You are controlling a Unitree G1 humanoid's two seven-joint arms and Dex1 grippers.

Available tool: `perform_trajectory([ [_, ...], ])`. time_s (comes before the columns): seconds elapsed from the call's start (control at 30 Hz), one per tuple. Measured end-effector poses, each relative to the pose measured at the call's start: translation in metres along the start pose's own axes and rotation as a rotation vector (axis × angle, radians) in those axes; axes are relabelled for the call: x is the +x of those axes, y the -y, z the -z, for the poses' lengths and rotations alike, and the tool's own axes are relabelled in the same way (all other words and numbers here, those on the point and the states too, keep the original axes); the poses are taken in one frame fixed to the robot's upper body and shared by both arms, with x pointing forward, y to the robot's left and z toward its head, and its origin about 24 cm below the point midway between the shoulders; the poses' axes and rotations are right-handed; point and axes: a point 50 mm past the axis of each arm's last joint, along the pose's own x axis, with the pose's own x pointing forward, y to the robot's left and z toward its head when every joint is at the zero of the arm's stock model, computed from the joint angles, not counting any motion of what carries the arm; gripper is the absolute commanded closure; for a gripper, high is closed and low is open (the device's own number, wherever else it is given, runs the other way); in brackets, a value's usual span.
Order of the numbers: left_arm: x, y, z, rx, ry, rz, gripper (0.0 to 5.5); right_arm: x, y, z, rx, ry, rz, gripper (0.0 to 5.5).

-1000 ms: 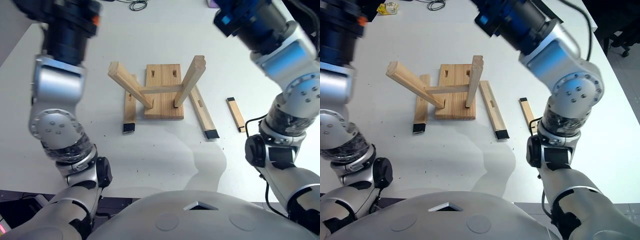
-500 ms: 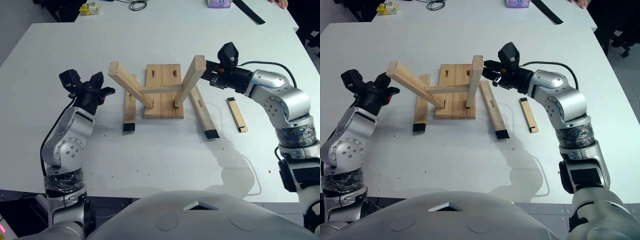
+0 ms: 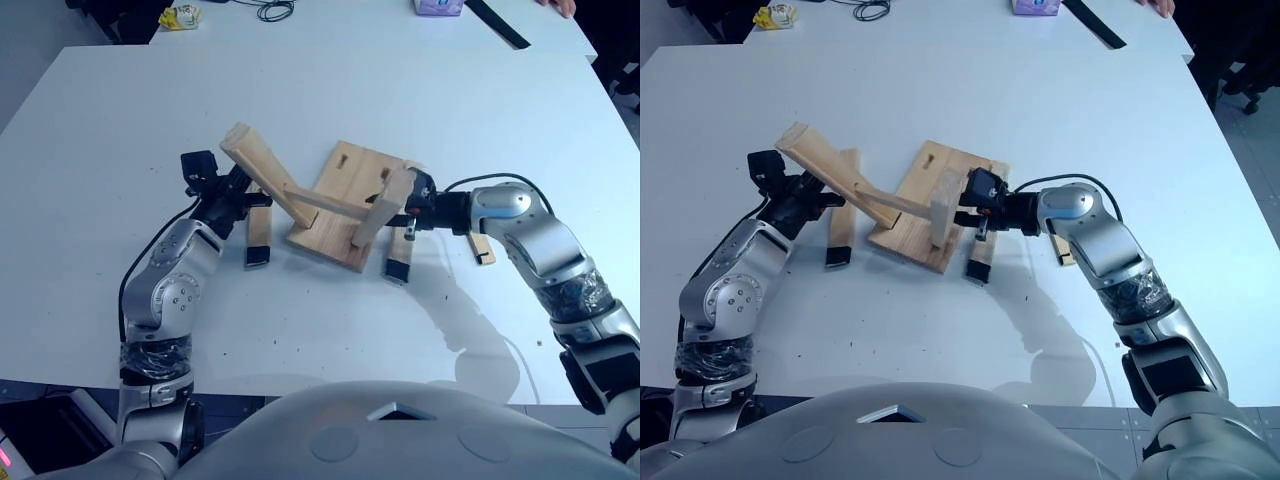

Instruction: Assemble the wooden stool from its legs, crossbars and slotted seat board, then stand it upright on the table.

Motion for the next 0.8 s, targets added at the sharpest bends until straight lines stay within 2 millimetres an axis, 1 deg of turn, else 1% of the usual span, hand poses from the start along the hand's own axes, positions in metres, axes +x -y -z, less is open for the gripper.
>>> perform_trajectory([
  [0.1,0.005,-0.002,0.002,-0.001,-0.003,-0.015,5.5,0.009,-0.009,-0.011,0.034,0.056,-0.009,4.2],
  [0.17,0.015,-0.006,-0.001,0.003,0.02,-0.041,5.5,0.02,-0.011,-0.019,0.076,0.115,0.03,4.2],
  [0.27,0.025,-0.017,-0.013,0.016,0.091,-0.108,5.5,0.029,-0.008,-0.024,0.128,0.163,0.098,4.2],
  [0.33,0.027,-0.026,-0.024,0.018,0.148,-0.161,5.5,0.032,-0.005,-0.023,0.147,0.165,0.141,4.2],
  [0.4,0.024,-0.036,-0.039,0.016,0.22,-0.207,5.5,0.03,-0.001,-0.023,0.163,0.177,0.177,4.2],
  [0.47,0.018,-0.046,-0.05,0.018,0.26,-0.248,5.5,0.021,0.005,-0.023,0.158,0.178,0.211,4.2],
  [0.5,0.014,-0.046,-0.053,0.019,0.263,-0.251,5.5,0.016,0.009,-0.021,0.144,0.165,0.224,4.2],
  [0.53,0.006,-0.042,-0.055,0.031,0.253,-0.221,5.5,0.006,0.017,-0.016,0.103,0.127,0.255,4.2],
  [0.6,-0.006,-0.031,-0.045,0.05,0.199,-0.146,5.5,-0.015,0.034,-0.004,0.013,0.02,0.342,4.2],
  [0.63,-0.011,-0.026,-0.036,0.053,0.15,-0.115,5.5,-0.022,0.041,0.001,-0.031,-0.025,0.376,4.2],
  [0.67,-0.018,-0.018,-0.02,0.058,0.072,-0.065,5.5,-0.03,0.049,0.008,-0.078,-0.081,0.413,4.2],
  [0.73,-0.031,-0.003,0.009,0.058,-0.072,0.033,5.5,-0.035,0.058,0.021,-0.137,-0.168,0.442,4.2],
  [0.77,-0.036,0.0,0.014,0.068,-0.108,0.066,5.5,-0.035,0.061,0.026,-0.153,-0.195,0.449,4.2],
  [0.8,-0.04,0.002,0.015,0.083,-0.124,0.088,5.5,-0.035,0.062,0.031,-0.166,-0.221,0.448,4.2],
])
